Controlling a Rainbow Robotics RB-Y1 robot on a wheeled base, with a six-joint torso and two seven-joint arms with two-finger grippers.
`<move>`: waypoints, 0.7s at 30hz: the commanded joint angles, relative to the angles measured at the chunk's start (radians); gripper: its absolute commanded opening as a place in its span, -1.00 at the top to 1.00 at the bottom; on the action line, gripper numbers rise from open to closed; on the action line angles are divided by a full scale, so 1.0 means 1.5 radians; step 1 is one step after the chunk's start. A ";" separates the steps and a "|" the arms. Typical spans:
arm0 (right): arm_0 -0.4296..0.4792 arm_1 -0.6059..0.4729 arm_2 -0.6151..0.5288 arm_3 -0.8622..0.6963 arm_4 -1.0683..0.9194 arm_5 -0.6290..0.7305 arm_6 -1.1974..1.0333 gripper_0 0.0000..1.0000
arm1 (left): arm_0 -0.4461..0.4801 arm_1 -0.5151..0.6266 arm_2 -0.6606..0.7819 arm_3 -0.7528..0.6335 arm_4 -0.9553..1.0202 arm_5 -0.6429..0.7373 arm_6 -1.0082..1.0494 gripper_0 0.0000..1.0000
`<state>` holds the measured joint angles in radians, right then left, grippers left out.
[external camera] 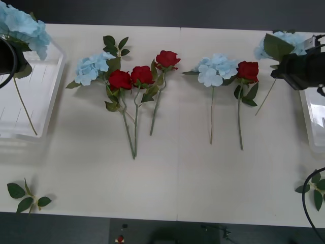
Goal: Put the red flowers into the right box and the blue flowers into the left box
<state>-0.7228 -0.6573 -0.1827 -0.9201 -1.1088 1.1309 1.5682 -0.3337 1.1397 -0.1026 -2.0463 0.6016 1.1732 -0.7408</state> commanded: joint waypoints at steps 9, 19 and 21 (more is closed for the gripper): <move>0.110 -0.098 -0.089 -0.048 -0.408 0.256 0.580 1.00 | -0.026 0.080 0.000 0.228 -0.005 -0.197 -0.223 1.00; 0.357 -0.130 -0.074 -0.415 -0.590 0.235 0.717 1.00 | -0.027 0.085 0.000 0.362 0.021 -0.301 -0.352 1.00; 0.418 -0.146 -0.064 -0.498 -0.624 0.191 0.732 1.00 | -0.028 0.085 0.000 0.375 0.036 -0.312 -0.370 0.74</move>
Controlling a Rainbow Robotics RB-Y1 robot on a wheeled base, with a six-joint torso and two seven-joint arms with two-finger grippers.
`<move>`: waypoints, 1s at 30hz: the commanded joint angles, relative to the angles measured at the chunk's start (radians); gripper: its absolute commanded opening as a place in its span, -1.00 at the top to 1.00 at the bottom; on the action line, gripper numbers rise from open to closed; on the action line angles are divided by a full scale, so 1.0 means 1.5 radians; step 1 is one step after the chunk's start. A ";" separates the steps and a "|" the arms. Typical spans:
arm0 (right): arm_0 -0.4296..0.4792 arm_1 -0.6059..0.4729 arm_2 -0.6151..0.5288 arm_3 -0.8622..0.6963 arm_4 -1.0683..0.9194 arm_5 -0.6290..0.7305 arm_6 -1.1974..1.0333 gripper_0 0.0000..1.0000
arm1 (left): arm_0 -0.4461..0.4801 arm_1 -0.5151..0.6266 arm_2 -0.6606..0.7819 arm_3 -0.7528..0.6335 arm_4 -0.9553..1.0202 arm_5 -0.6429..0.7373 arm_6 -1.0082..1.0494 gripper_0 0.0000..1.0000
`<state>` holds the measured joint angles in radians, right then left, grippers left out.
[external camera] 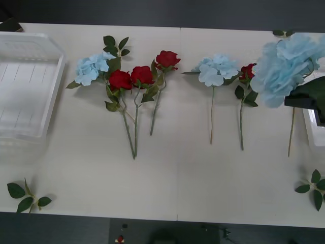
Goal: Put the red flowers into the right box and the blue flowers into the left box
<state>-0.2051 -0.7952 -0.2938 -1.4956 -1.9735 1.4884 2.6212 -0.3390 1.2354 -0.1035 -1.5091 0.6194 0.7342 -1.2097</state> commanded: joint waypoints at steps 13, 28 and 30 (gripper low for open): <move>0.195 -0.084 0.080 -0.426 -0.058 -0.254 0.041 1.00 | -0.009 0.022 -0.001 -0.039 0.141 -0.020 -0.068 -1.00; -0.018 -0.087 0.404 -0.333 -0.058 -0.439 0.043 1.00 | 0.154 -0.071 0.060 -0.350 0.398 -0.005 -0.270 -1.00; -0.041 -0.086 0.433 -0.321 -0.058 -0.457 0.043 1.00 | 0.163 -0.090 0.061 -0.369 0.424 0.021 -0.341 -1.00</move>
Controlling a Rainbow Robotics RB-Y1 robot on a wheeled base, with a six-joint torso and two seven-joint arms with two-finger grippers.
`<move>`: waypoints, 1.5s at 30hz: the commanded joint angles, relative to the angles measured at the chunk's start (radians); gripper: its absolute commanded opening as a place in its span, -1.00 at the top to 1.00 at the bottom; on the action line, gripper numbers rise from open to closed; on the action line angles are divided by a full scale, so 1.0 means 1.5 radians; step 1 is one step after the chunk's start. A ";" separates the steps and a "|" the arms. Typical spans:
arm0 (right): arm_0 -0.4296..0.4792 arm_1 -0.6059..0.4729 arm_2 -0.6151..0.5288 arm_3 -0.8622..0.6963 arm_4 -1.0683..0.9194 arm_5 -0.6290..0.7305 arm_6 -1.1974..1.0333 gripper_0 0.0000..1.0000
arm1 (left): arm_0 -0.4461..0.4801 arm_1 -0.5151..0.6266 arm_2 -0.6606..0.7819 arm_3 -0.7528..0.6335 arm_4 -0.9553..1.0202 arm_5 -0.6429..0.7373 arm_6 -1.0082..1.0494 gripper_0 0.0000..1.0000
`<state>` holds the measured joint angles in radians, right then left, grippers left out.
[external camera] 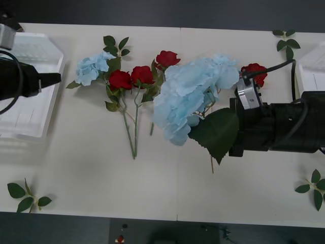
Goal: Put the red flowers into the right box and the blue flowers into the left box
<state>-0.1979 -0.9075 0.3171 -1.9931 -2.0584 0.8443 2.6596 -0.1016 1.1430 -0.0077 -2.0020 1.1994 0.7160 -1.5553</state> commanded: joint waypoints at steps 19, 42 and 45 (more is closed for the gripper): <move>-0.124 0.013 0.130 0.036 -0.002 -0.123 0.003 1.00 | 0.020 -0.328 -0.093 0.124 0.366 0.238 -0.767 -1.00; -0.130 0.017 0.130 0.043 -0.003 -0.126 -0.011 1.00 | -0.046 -0.552 -0.229 0.257 0.500 0.154 -0.767 -1.00; -0.131 0.017 0.130 0.043 -0.003 -0.126 -0.012 1.00 | -0.055 -0.554 -0.241 0.258 0.501 0.133 -0.767 -1.00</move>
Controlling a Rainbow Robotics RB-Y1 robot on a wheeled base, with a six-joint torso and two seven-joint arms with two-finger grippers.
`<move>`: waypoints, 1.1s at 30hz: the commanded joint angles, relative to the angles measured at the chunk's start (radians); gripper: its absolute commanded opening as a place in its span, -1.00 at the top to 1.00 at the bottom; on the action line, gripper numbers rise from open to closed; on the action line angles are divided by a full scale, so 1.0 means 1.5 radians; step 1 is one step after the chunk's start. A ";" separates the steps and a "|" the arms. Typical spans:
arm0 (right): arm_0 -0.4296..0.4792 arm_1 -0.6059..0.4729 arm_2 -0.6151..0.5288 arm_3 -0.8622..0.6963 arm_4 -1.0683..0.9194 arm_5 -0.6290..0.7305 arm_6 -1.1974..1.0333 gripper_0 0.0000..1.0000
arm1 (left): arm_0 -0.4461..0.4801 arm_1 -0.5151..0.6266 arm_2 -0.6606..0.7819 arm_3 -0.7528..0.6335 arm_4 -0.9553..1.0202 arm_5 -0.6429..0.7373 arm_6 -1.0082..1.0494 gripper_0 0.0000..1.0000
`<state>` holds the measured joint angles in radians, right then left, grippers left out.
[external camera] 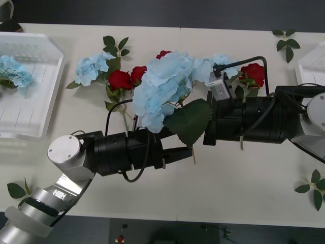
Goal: Put the red flowers into the right box and the blue flowers into the left box
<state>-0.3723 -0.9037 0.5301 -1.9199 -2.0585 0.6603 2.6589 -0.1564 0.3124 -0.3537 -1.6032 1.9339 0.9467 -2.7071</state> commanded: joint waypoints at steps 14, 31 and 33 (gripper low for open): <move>-0.015 0.014 -0.012 -0.006 -0.003 -0.005 -0.013 1.00 | -0.029 0.001 -0.036 -0.008 0.011 -0.079 0.001 1.00; -0.014 0.015 -0.012 -0.006 -0.014 -0.006 -0.024 0.62 | -0.032 0.012 -0.039 -0.008 0.011 -0.098 0.001 1.00; -0.014 0.014 -0.012 -0.006 -0.014 -0.006 -0.025 -0.06 | -0.032 0.015 -0.039 -0.008 0.012 -0.098 0.001 1.00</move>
<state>-0.3723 -0.9037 0.5301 -1.9065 -2.0718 0.6491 2.6541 -0.1827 0.3113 -0.4090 -1.6030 1.9418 0.8084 -2.7071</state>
